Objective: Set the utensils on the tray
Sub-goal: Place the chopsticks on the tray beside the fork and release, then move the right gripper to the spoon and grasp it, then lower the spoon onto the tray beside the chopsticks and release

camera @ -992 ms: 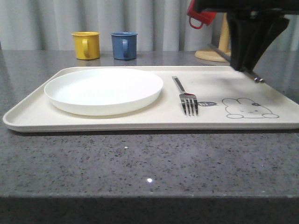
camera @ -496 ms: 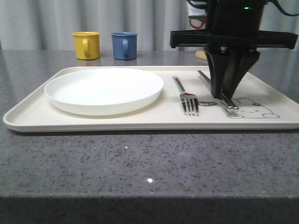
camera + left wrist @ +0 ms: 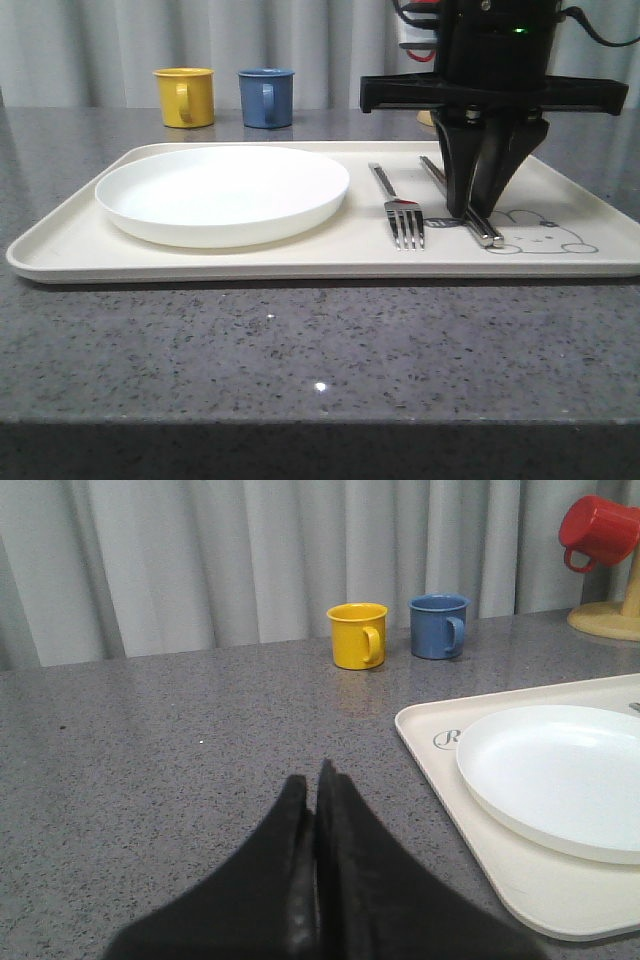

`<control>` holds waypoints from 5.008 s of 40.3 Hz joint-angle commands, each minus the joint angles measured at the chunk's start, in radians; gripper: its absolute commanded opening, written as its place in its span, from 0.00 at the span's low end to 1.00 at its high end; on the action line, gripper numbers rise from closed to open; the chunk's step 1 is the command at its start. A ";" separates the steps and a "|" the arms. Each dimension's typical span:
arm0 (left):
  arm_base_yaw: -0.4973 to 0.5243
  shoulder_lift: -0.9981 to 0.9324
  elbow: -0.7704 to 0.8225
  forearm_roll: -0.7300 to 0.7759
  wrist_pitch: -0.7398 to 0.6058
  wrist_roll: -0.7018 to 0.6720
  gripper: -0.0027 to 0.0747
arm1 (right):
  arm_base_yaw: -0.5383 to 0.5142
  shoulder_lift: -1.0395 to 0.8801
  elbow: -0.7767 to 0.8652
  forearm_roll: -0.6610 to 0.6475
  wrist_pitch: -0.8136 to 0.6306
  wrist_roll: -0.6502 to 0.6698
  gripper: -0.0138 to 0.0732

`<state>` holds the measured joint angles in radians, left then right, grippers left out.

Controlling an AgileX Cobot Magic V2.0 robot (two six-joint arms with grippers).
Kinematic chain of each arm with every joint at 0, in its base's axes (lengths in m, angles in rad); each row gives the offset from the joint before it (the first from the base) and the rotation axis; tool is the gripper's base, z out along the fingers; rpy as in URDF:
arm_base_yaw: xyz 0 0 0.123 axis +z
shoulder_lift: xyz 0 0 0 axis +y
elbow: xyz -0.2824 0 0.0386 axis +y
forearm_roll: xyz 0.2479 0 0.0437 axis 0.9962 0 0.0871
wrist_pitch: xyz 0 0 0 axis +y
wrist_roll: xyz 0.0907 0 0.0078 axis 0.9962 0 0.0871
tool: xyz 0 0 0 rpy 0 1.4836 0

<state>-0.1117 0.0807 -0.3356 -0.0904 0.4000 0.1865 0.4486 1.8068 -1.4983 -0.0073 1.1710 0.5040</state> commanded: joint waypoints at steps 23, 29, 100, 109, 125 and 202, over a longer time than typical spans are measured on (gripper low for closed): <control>-0.006 0.010 -0.023 -0.011 -0.081 -0.009 0.01 | -0.180 -0.118 -0.169 -0.033 0.165 -0.154 0.61; -0.006 0.010 -0.023 -0.011 -0.081 -0.009 0.01 | -0.316 -0.174 -0.149 -0.036 0.165 -0.273 0.61; -0.006 0.010 -0.023 -0.011 -0.081 -0.009 0.01 | -0.700 -0.100 -0.018 -0.063 0.086 -0.465 0.11; -0.006 0.010 -0.023 -0.011 -0.081 -0.009 0.01 | -0.597 -0.214 -0.021 -0.041 0.165 -0.336 0.12; -0.006 0.010 -0.023 -0.011 -0.081 -0.009 0.01 | -0.189 -0.225 -0.021 -0.038 0.124 -0.152 0.12; -0.006 0.010 -0.023 -0.011 -0.081 -0.009 0.01 | -0.145 -0.677 0.148 -0.043 -0.170 -0.318 0.07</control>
<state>-0.1117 0.0807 -0.3356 -0.0904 0.4000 0.1865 0.3046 1.2495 -1.4325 -0.0282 1.1500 0.2088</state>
